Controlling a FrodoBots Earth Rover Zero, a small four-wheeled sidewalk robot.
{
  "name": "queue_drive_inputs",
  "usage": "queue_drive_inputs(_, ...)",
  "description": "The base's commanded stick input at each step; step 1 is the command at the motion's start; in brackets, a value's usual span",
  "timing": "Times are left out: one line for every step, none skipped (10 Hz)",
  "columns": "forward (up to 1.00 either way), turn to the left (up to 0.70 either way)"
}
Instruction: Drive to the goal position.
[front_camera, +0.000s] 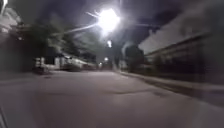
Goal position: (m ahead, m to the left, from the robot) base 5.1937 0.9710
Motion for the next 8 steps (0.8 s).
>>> queue_drive_inputs(1.00,0.00)
queue_drive_inputs(1.00,0.00)
queue_drive_inputs(1.00,0.00)
queue_drive_inputs(1.00,0.00)
queue_drive_inputs(1.00,0.00)
queue_drive_inputs(1.00,0.00)
queue_drive_inputs(1.00,0.00)
queue_drive_inputs(1.00,0.00)
